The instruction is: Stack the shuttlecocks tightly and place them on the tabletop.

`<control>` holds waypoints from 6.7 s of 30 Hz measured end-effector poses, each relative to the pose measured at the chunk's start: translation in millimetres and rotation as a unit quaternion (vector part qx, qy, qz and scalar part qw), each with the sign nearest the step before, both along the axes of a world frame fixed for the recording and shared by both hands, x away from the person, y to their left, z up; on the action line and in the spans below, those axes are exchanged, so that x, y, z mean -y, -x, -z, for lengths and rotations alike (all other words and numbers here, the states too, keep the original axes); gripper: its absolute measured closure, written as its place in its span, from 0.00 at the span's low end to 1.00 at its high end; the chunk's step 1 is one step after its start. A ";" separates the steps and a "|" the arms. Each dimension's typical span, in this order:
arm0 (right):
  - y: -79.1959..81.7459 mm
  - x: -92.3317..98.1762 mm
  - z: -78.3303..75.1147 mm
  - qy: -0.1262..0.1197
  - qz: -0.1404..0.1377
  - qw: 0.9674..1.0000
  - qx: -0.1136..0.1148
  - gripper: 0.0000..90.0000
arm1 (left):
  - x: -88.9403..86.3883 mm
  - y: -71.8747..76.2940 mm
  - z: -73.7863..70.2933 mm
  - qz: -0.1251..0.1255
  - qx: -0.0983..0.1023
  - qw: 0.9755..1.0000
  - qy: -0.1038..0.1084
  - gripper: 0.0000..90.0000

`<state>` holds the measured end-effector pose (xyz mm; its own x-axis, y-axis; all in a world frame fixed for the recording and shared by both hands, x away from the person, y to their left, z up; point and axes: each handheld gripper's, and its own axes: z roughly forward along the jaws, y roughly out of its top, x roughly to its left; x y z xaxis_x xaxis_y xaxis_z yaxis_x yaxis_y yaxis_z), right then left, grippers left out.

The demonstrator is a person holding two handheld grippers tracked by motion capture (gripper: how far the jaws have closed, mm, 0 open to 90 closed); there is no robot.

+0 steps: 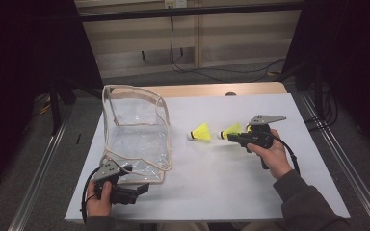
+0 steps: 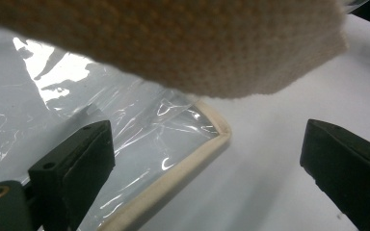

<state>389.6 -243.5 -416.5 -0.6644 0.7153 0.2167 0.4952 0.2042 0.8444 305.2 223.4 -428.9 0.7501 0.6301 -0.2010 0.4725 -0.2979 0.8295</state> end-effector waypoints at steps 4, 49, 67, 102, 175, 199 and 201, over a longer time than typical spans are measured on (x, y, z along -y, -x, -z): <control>-1.9 -0.8 0.9 -0.005 0.002 1.000 -0.003 0.97 | -0.1 0.1 0.0 0.000 -0.001 1.000 0.001 0.06; -18.2 -15.8 -0.4 0.013 0.009 1.000 -0.004 0.97 | 0.8 -0.2 -0.3 -0.001 0.000 1.000 0.000 0.05; -25.2 -21.7 5.6 0.020 0.012 1.000 -0.012 0.97 | 1.2 0.0 -0.6 -0.001 0.001 1.000 0.002 0.05; -36.1 -36.9 13.3 0.046 0.009 0.999 -0.014 0.97 | 1.1 -0.1 -0.3 0.000 0.002 1.000 0.001 0.05; -27.2 -33.1 22.9 0.037 -0.026 0.998 -0.050 0.99 | 1.4 1.1 -0.7 0.000 0.001 1.000 -0.003 0.05; -33.0 -46.8 18.5 0.026 -0.037 0.998 -0.039 0.99 | 1.2 0.9 -0.4 0.000 0.001 1.000 -0.001 0.05; -33.2 -47.3 18.2 0.026 -0.037 0.998 -0.039 0.99 | 1.3 0.8 -0.4 0.000 0.002 1.000 0.000 0.05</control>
